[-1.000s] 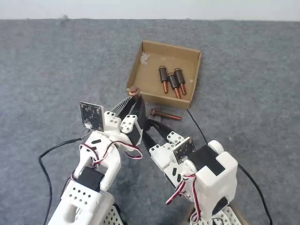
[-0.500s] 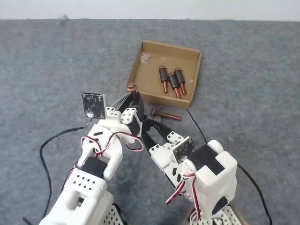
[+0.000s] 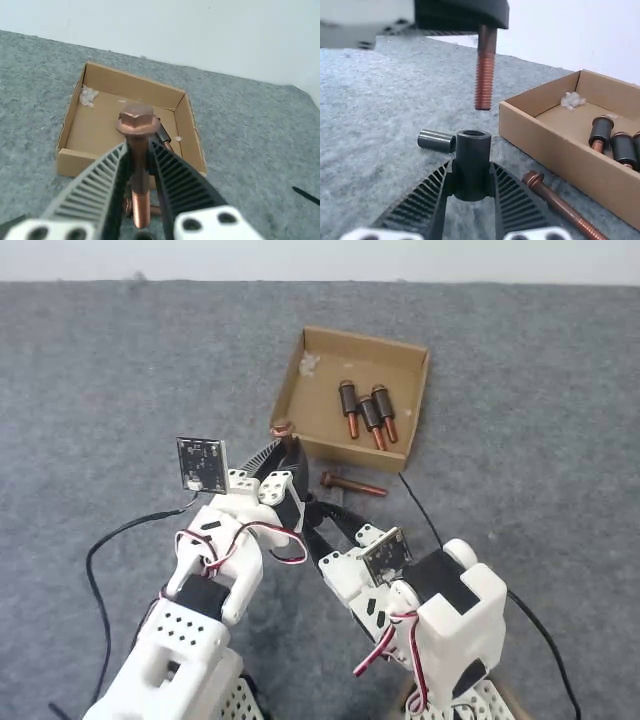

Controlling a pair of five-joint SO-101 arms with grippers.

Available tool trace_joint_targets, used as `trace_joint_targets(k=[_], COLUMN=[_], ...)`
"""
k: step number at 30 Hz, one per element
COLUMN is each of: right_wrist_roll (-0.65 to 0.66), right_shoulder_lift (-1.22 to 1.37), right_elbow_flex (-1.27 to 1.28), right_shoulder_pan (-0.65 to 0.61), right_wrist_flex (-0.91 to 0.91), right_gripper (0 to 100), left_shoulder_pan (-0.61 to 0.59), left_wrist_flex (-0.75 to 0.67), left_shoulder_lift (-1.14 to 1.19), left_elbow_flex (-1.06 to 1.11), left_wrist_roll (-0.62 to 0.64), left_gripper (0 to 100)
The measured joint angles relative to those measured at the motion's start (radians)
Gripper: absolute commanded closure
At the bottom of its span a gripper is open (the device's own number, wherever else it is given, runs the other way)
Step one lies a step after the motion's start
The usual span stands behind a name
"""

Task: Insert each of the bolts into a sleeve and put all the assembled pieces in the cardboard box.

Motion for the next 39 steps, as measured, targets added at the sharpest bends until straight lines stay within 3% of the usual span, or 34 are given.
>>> trace_joint_targets(k=[39], right_wrist_roll=[0.012], right_shoulder_lift=[0.000], right_elbow_flex=[0.000], right_shoulder_pan=[0.025], right_wrist_flex=[-0.011], right_gripper=[99.3], left_shoulder_pan=[0.046], left_wrist_flex=[0.089], left_shoulder_lift=[-0.002], left_elbow_flex=[-0.003], left_wrist_roll=[-0.021], left_gripper=[99])
